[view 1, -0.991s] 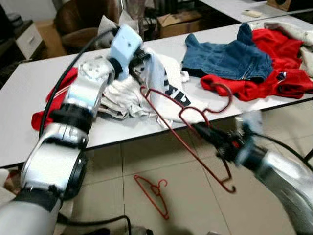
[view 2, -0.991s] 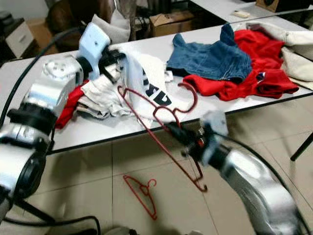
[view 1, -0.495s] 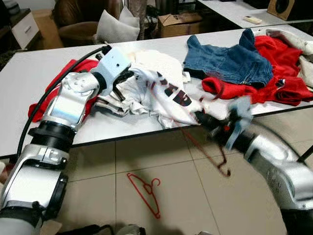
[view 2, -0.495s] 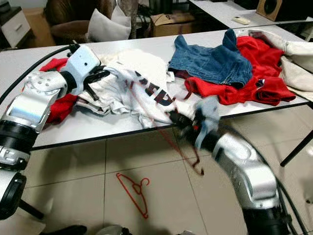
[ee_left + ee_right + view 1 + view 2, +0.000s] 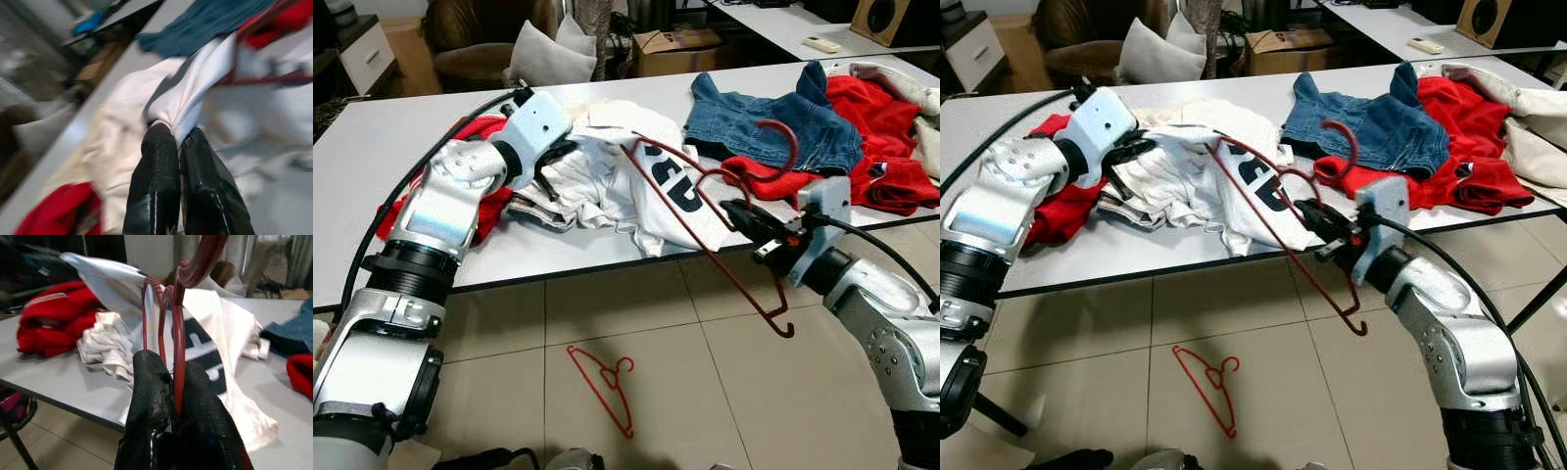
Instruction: Hang hanger
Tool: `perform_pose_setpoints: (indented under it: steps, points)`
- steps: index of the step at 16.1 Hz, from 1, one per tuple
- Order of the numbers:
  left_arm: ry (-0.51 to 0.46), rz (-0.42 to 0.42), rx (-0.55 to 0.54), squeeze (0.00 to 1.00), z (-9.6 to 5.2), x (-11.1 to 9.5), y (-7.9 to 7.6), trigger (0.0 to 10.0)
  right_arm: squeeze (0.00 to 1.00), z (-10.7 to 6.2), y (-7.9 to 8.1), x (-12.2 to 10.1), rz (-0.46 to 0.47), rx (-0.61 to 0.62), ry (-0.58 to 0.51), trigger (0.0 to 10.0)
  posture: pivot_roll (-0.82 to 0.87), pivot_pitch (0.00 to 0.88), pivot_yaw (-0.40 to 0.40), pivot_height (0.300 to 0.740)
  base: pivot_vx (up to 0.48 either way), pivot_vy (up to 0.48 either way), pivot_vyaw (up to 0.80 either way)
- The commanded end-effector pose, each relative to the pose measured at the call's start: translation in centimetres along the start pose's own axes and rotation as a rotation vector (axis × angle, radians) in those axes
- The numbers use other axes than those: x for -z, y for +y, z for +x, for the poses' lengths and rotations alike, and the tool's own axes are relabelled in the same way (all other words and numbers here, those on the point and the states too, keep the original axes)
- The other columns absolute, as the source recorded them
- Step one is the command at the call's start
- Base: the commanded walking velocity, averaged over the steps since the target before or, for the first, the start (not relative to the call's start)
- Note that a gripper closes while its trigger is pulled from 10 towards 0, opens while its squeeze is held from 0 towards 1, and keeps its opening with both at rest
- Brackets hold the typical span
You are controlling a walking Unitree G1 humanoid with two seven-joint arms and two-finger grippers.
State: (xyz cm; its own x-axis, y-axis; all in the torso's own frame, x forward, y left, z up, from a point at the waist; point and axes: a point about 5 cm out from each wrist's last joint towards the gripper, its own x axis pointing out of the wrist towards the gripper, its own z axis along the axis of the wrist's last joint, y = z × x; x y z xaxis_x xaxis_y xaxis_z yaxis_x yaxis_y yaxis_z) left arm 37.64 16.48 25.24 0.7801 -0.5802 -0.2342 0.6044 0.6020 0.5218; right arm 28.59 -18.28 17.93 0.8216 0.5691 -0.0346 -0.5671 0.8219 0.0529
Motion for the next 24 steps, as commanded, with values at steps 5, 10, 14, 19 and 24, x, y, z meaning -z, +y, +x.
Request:
perform_pose_setpoints:
  steps: [5,10,14,19,24]
  points:
    - [-0.136,0.021,0.351,0.0,-4.2,-4.6,1.4,0.4,0.0,0.9,-0.5,-1.4,-0.038,-0.014,-0.051,10.0,-0.1,0.0,0.049,0.71,0.0,0.0,0.0]
    - [-0.176,-0.022,0.405,0.0,-8.0,-6.8,3.9,0.0,0.0,1.8,1.2,-3.3,-0.038,-0.12,-0.135,10.0,-0.08,0.0,0.05,0.71,0.0,0.0,0.0]
    - [-0.358,-0.282,0.101,0.0,-7.5,-9.3,7.7,0.0,0.0,-1.1,2.0,-5.4,0.007,-0.214,-0.241,10.0,-0.09,0.0,0.063,0.71,0.0,0.0,0.0]
    - [-0.268,-0.299,0.165,0.0,-2.1,-7.5,3.5,0.0,0.0,-4.3,-0.8,-3.9,0.026,0.039,-0.157,10.0,-0.12,0.0,0.082,0.71,0.0,0.0,0.0]
    - [-0.058,-0.04,0.033,0.0,2.3,-3.9,0.8,0.0,0.0,-5.9,-1.8,-0.3,0.056,0.197,0.016,10.0,-0.16,0.0,0.095,0.71,0.0,0.0,0.0]
